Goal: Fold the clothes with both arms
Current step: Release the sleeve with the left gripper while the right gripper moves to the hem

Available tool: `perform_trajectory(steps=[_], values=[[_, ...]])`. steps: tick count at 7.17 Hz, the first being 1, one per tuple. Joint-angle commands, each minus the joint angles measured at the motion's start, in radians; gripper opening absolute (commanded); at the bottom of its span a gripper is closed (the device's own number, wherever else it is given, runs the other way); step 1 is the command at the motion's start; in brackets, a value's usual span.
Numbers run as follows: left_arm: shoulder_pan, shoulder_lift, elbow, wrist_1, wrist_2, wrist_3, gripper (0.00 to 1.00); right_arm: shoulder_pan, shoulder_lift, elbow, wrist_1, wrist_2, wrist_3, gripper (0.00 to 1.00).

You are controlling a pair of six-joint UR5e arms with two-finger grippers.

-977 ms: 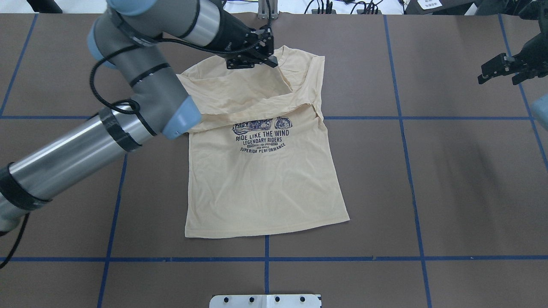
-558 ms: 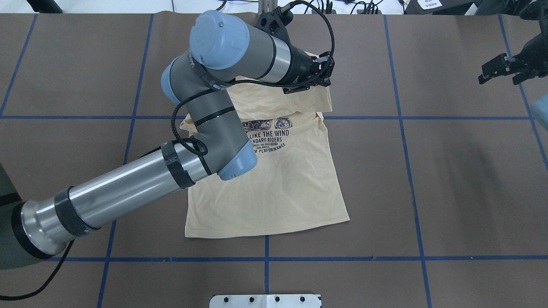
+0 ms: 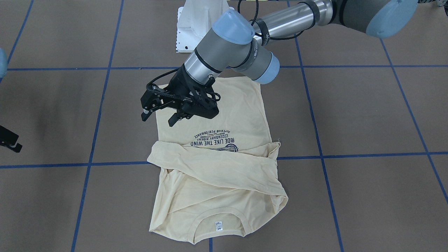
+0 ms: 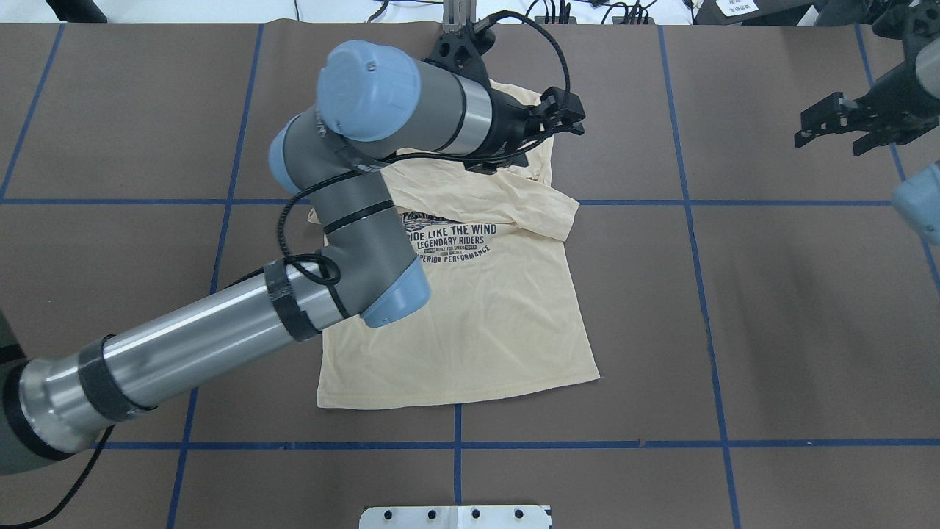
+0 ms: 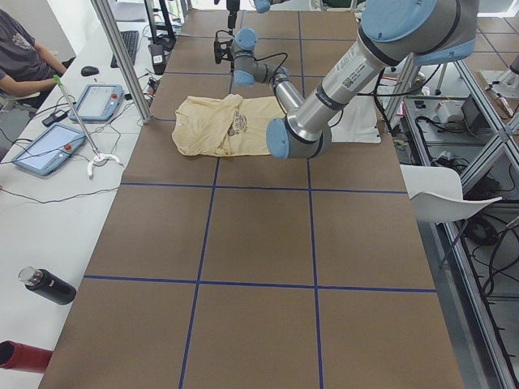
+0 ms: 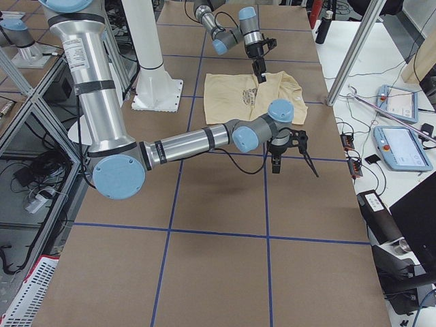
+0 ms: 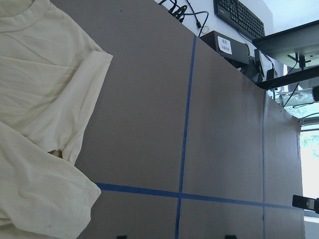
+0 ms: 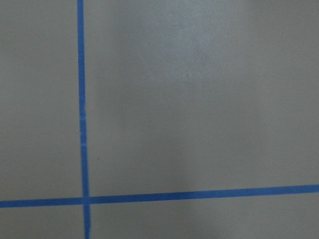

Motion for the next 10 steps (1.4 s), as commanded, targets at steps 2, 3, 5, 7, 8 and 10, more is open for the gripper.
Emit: perform_trajectory(steps=[2, 3, 5, 7, 8, 10], values=[[-0.064, 0.247, -0.2, 0.0, -0.055, 0.128, 0.98, -0.445, -0.001, 0.327, -0.002, -0.333, 0.839, 0.98], [-0.078, 0.279, -0.202, 0.0, -0.058, 0.184, 0.98, -0.631, -0.004, 0.383, -0.003, -0.529, 1.057, 0.98], [-0.084, 0.292, -0.2, 0.002, -0.075, 0.193, 0.98, -0.889, -0.034, 0.396, -0.007, -0.751, 1.261, 0.95], [-0.084, 0.293, -0.199, 0.002, -0.075, 0.193, 0.98, -0.973, -0.053, 0.391, -0.011, -0.837, 1.32, 0.9], [-0.084, 0.295, -0.2, 0.002, -0.075, 0.191, 0.98, -0.976, -0.05, 0.371, -0.011, -0.843, 1.322, 0.9], [-0.084, 0.295, -0.2, 0.0, -0.077, 0.191, 0.98, -0.978, -0.04, 0.324, -0.011, -0.841, 1.317, 0.89]])
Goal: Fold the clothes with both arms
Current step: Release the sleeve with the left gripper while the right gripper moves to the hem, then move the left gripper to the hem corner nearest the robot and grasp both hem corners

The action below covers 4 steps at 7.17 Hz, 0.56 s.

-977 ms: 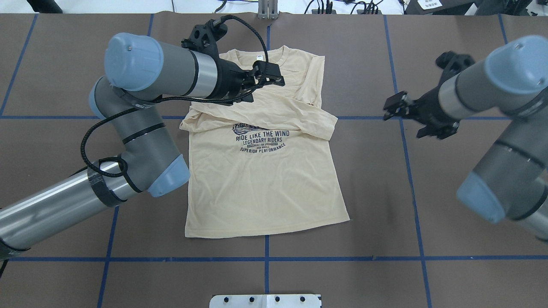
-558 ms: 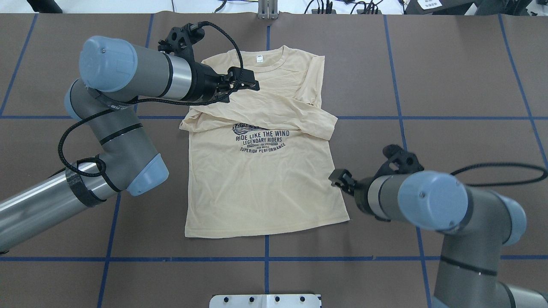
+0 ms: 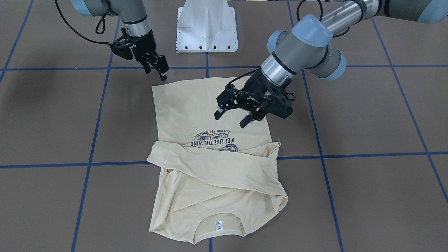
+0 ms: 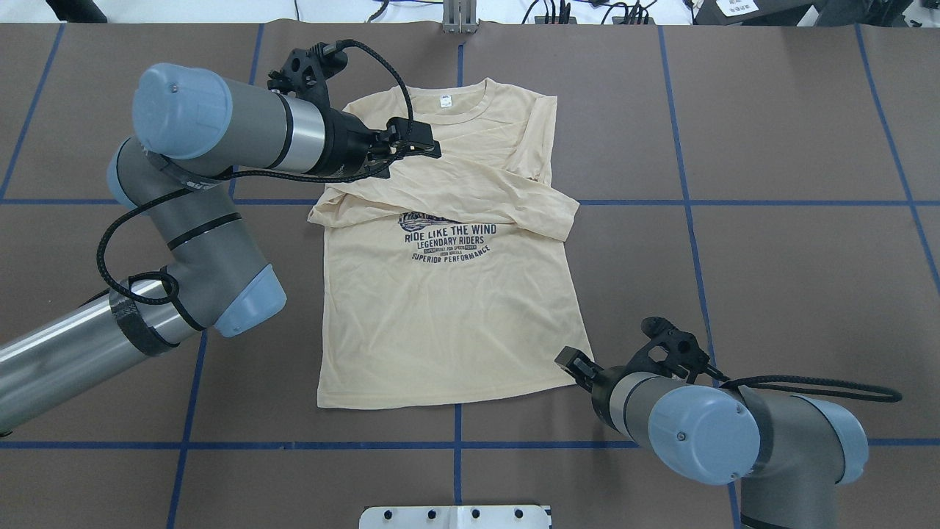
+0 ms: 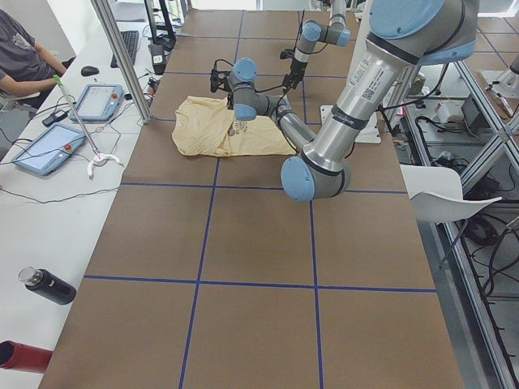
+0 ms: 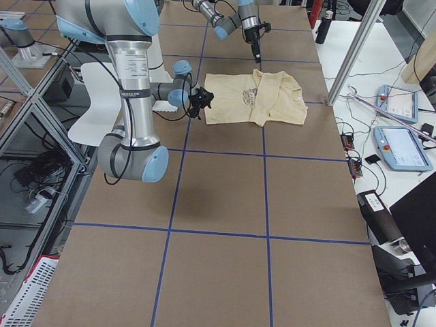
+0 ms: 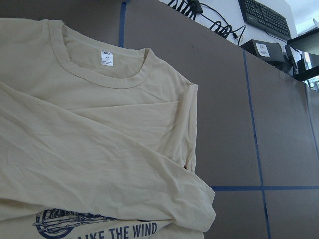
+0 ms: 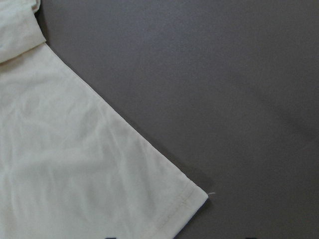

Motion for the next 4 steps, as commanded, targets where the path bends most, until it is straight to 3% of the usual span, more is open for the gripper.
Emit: perform_trajectory(steps=[1, 4], values=[[0.0, 0.0, 0.0, -0.001, -0.001, 0.0, 0.98, -0.001, 0.005, -0.043, 0.0, -0.002, -0.005, 0.89], [0.0, 0.002, 0.0, -0.001, 0.001, 0.0, 0.98, 0.005, 0.007, -0.058, 0.0, -0.003, -0.007, 0.86]])
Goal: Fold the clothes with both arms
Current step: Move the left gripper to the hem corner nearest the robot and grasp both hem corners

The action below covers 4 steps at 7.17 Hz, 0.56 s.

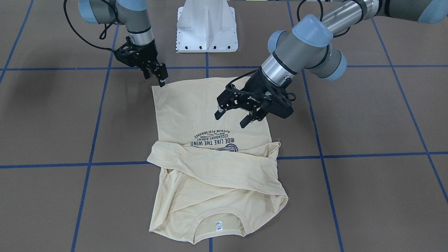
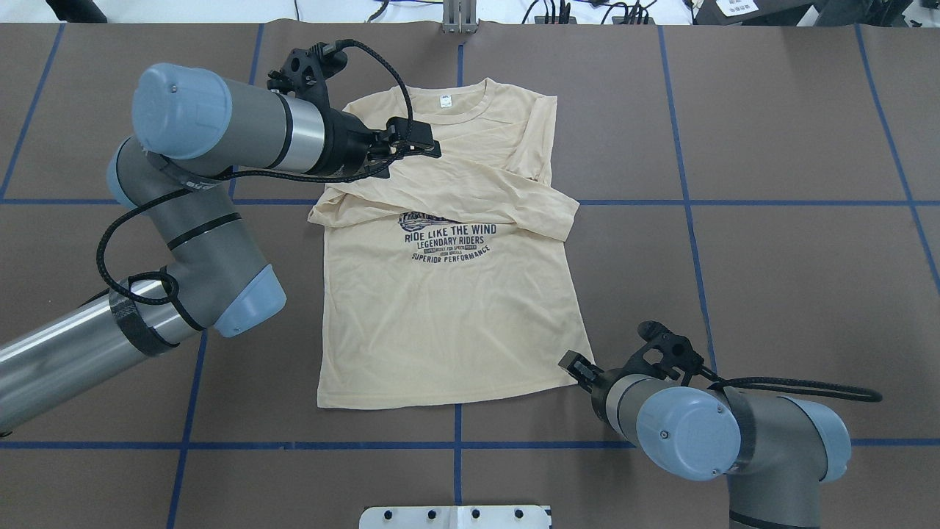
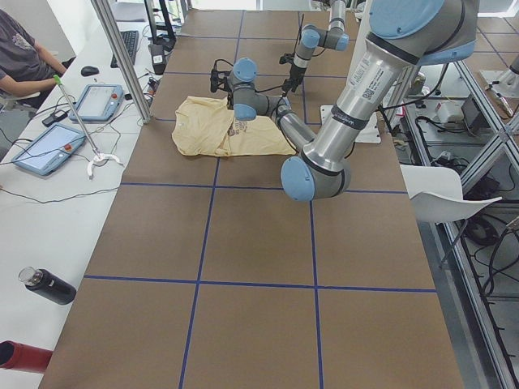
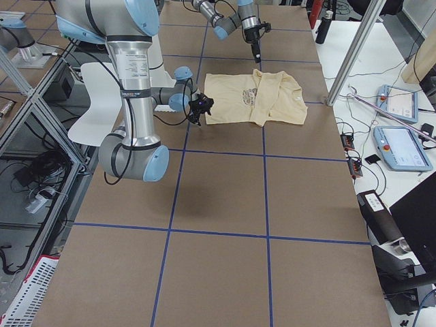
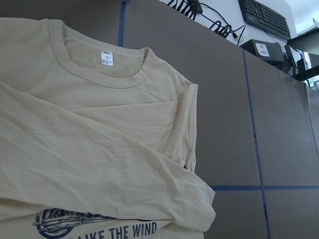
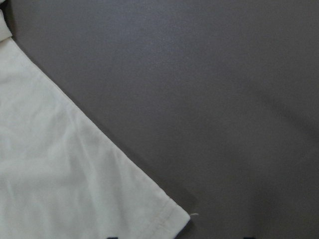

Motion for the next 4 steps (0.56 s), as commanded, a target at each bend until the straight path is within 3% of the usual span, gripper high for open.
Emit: perform_trajectory(steps=[1, 4], values=[[0.0, 0.001, 0.0, 0.0, 0.0, -0.002, 0.98, 0.01, -0.001, -0.013, 0.0, -0.001, -0.003, 0.85], [0.0, 0.003, 0.0, 0.0, 0.0, -0.002, 0.98, 0.012, 0.003, -0.016, 0.0, -0.001, -0.003, 0.77]])
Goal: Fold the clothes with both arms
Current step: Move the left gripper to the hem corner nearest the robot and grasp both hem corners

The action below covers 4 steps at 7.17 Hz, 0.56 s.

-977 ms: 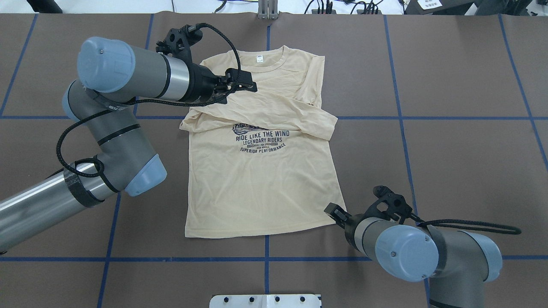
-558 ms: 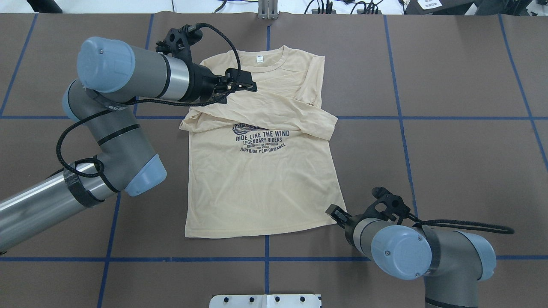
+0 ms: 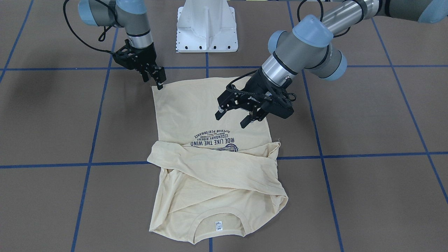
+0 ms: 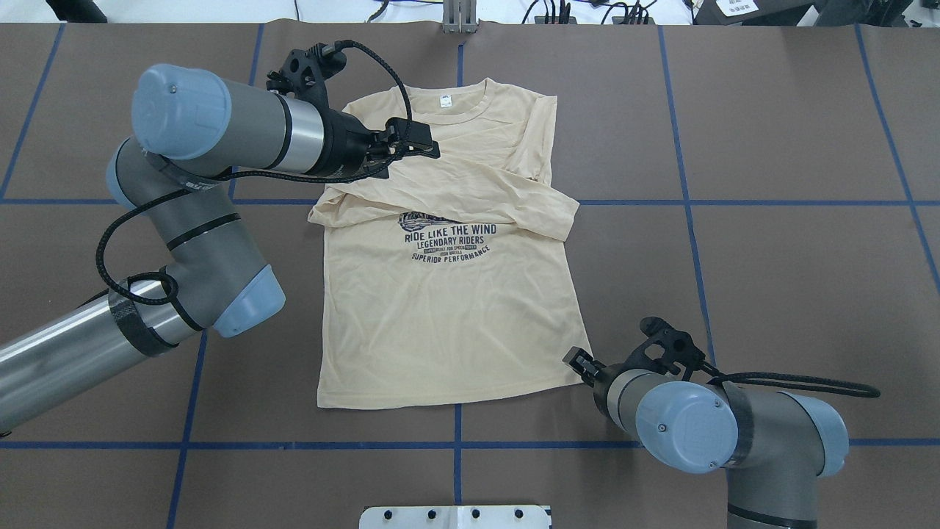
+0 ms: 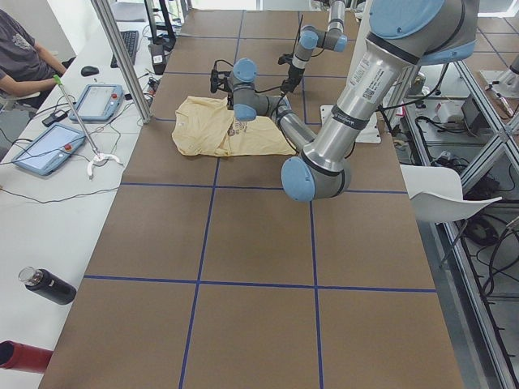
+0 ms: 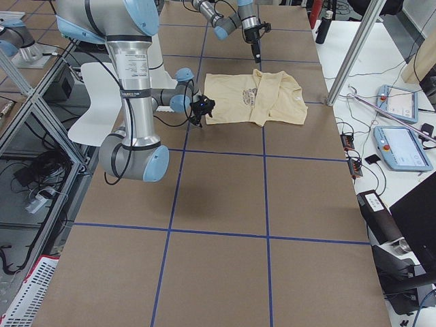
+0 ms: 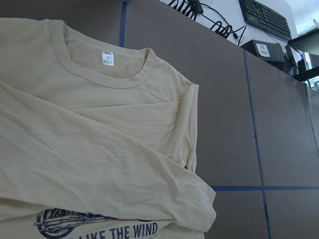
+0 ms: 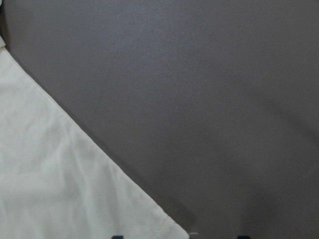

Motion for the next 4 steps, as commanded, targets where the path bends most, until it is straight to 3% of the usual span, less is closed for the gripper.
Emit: perform_trajectory(steps=[1, 3, 4], values=[[0.0, 0.0, 0.0, 0.0, 0.0, 0.0, 0.98, 0.001, 0.001, -0.006, -0.002, 0.0, 0.0, 0.77], [0.0, 0.002, 0.002, 0.0, 0.0, 0.0, 0.98, 0.0, 0.003, -0.015, 0.0, 0.002, 0.0, 0.74], [0.0, 0.023, -0.001, -0.002, -0.002, 0.001, 0.97, 0.0, 0.006, -0.012, 0.0, 0.0, 0.011, 0.39]])
